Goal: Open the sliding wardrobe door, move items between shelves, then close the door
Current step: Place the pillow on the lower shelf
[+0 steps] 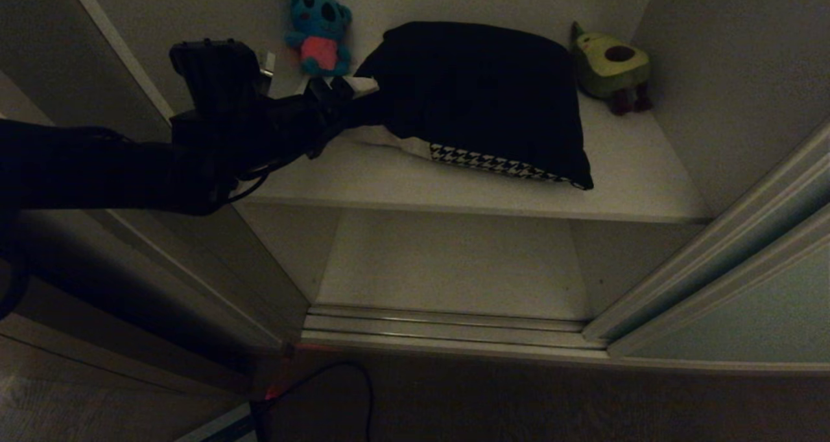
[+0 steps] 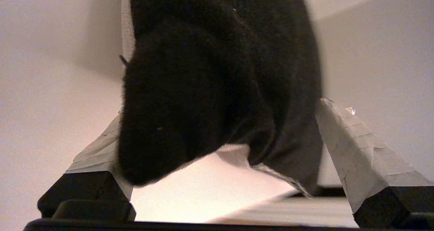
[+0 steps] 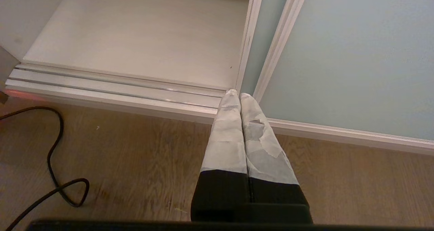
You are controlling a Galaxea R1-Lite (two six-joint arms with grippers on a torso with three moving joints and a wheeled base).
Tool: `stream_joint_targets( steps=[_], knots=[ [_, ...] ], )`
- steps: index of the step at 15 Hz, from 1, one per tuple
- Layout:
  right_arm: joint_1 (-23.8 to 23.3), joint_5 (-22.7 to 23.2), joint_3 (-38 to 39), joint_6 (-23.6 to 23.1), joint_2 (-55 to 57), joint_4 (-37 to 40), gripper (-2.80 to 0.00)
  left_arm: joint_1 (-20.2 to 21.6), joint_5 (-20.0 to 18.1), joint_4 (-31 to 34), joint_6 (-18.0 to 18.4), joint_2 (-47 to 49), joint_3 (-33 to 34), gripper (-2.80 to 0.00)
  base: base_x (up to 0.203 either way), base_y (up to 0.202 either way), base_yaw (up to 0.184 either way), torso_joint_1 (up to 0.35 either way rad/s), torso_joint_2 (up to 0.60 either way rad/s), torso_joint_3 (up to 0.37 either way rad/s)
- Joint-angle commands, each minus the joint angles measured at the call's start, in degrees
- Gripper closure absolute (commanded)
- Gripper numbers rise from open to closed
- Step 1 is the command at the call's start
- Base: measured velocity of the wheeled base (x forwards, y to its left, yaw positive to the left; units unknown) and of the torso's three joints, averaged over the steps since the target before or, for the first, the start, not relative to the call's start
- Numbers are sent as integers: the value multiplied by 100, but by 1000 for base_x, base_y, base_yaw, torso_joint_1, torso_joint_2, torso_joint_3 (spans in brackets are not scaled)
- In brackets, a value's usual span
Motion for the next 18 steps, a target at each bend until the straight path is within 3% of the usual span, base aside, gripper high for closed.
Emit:
stream_joint_targets(
  steps=[1,3,7,16,17,18],
  knots=[
    [0,3,26,4,-1,0,0,32,-277,-179,-57,-440,315,-280,0,0,0,0,0,0],
    [0,3,26,4,-1,0,0,42,-505,-419,-50,-301,351,-280,0,0,0,0,0,0],
    [0,3,26,4,-1,0,0,43,-526,-666,-43,355,303,-280,0,0,0,0,0,0],
    [0,3,21,-4,-1,0,0,61,-561,-526,-18,977,-677,-280,0,0,0,0,0,0],
    [0,3,22,-1,-1,0,0,61,-561,-486,-16,981,-706,0,0,0,0,0,0,0],
    [0,3,19,3,-1,0,0,69,-561,-455,-13,998,-750,0,0,0,0,0,0,0]
  ],
)
